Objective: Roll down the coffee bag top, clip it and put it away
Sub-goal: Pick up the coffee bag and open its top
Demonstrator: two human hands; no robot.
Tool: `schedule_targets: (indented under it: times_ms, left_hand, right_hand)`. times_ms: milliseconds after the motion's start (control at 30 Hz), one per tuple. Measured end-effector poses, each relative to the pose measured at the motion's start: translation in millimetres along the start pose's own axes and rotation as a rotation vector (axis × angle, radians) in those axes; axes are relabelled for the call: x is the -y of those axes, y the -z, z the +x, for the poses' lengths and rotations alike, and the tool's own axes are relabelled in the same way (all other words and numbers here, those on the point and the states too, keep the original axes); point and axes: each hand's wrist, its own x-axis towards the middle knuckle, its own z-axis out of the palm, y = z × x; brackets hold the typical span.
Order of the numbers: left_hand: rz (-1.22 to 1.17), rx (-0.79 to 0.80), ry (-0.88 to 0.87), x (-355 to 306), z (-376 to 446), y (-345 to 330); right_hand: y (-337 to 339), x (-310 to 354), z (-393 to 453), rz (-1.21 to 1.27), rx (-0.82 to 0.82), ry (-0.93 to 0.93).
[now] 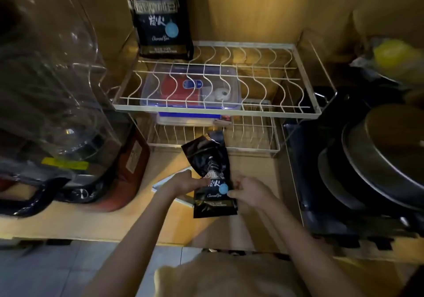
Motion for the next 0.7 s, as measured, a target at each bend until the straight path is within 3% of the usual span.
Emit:
schedule_targets:
  times_ms: [133,267,433,700]
  left_hand:
    - [-0.302,-0.032,-0.071,6.7,0.8,-16.0]
    - [-0.51,-0.083,-0.073,8.1,10.3,-28.6]
    - [-0.707,-0.004,-0.095,12.9,19.9,-34.2]
    - [-0.677,-0.037,-0.299,8.3,14.5,-23.9]
  right_hand:
    - [-25.6,-6.8,-2.2,0.11,-0.088,-0.054]
    - [-36.4,-10.3,-0.6,0.374,-0.207,-0.095]
    - [-47.6,-10.4,-5.1,0.668,-0.232,-0.12]
    - [-57.6,-10.7,-5.8,0.531,-0.323,-0.058]
